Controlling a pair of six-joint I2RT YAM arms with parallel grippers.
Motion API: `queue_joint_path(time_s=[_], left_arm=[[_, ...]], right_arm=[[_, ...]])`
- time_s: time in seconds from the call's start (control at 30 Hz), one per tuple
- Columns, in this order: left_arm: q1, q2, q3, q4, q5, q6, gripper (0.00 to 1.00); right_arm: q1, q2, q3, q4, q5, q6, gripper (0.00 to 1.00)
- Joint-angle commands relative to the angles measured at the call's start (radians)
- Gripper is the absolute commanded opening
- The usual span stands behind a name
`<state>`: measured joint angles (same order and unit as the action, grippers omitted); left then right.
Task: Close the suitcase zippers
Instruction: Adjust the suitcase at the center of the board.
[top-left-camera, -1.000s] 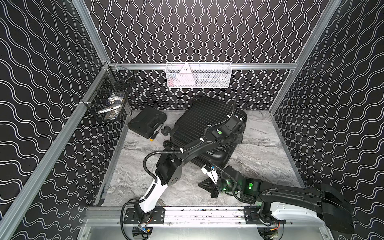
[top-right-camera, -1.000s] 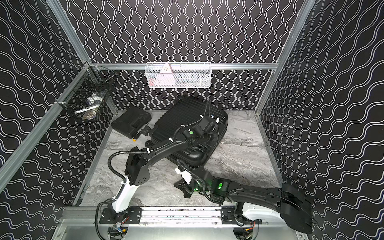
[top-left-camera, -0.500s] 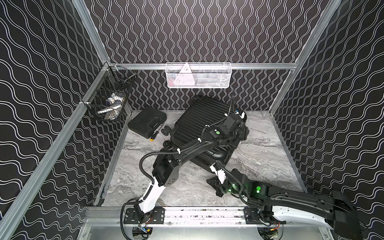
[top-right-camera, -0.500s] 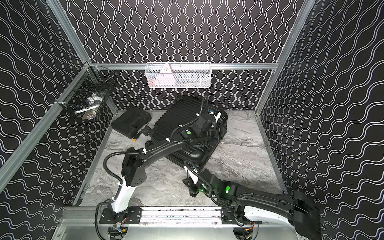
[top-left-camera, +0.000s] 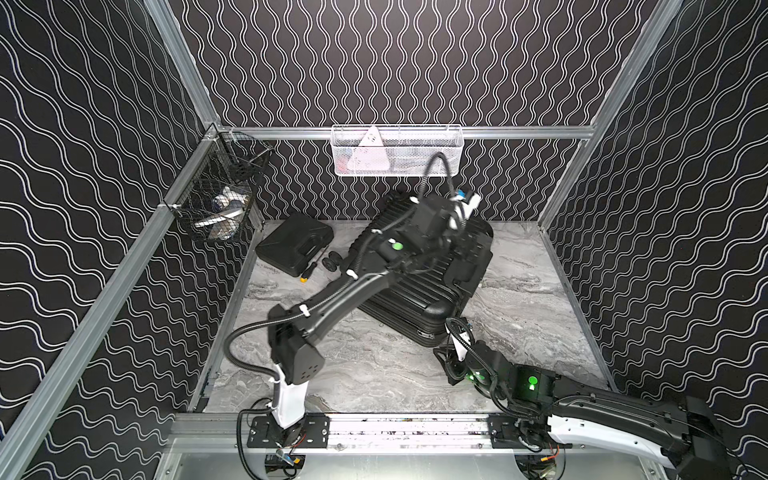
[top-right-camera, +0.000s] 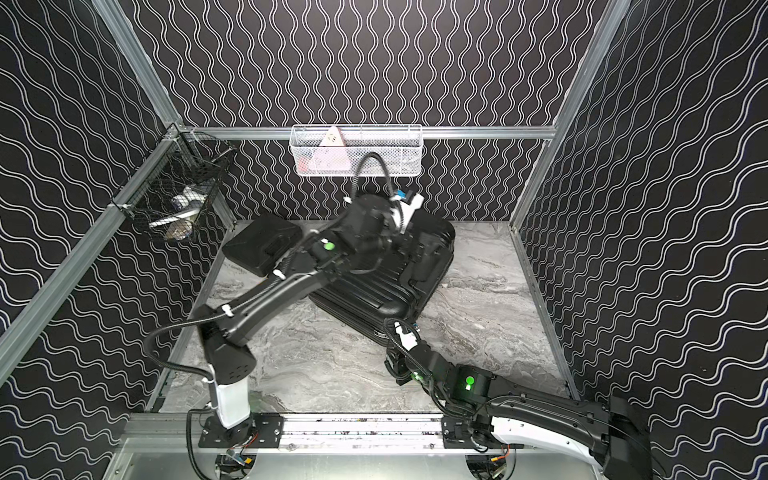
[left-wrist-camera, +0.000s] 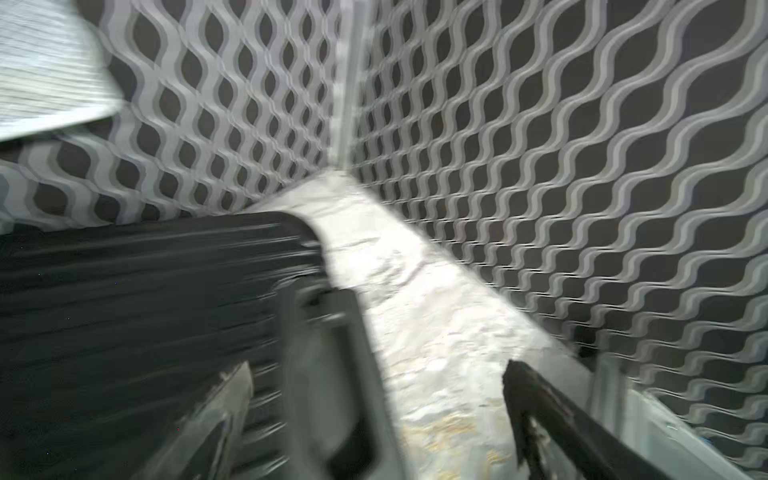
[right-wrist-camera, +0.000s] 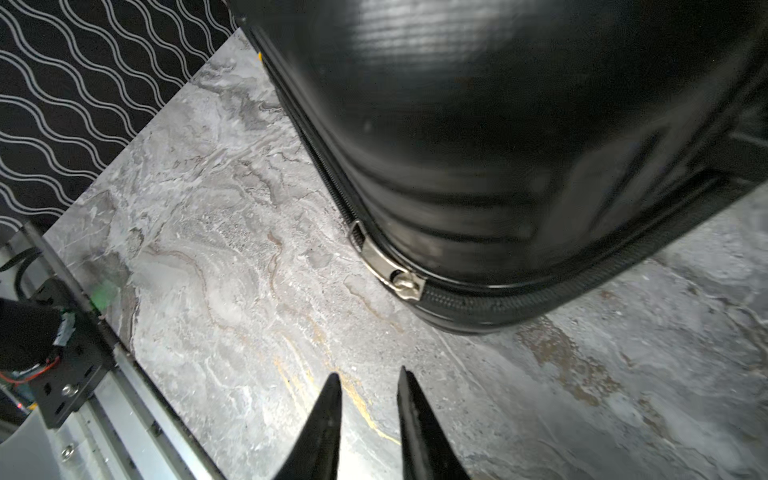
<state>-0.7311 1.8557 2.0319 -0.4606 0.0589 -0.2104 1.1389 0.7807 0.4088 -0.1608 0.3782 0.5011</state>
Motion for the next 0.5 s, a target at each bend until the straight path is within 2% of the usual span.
queue_joint_path(time_s=[0.0,0.1,0.2,0.37,0.47], left_arm=[[0.106,-0.089,-0.088,-0.128,-0.085,0.028,0.99],[0.228,-0.146,-0.166,-0.178,-0.193,0.052,0.99],[0.360,-0.158,-0.213,-0.218,-0.254,0.037,0.99],[0.533,-0.130,-0.263,-0.227,-0.226,0.005,0.92],[0.576,-0.091,-0.270,-0.228,-0.211,0.009,0.89]], right_arm=[[-0.015,-0.023,0.013,-0.063,0.068,0.024,0.26],[-0.062,-0.038,0.027,-0.089,0.062,0.017,0.25],[-0.149,-0.024,0.044,-0.095,-0.013,-0.005,0.24],[-0.286,0.019,0.078,-0.079,-0.164,-0.048,0.23],[-0.323,0.059,0.097,-0.063,-0.215,-0.070,0.23]])
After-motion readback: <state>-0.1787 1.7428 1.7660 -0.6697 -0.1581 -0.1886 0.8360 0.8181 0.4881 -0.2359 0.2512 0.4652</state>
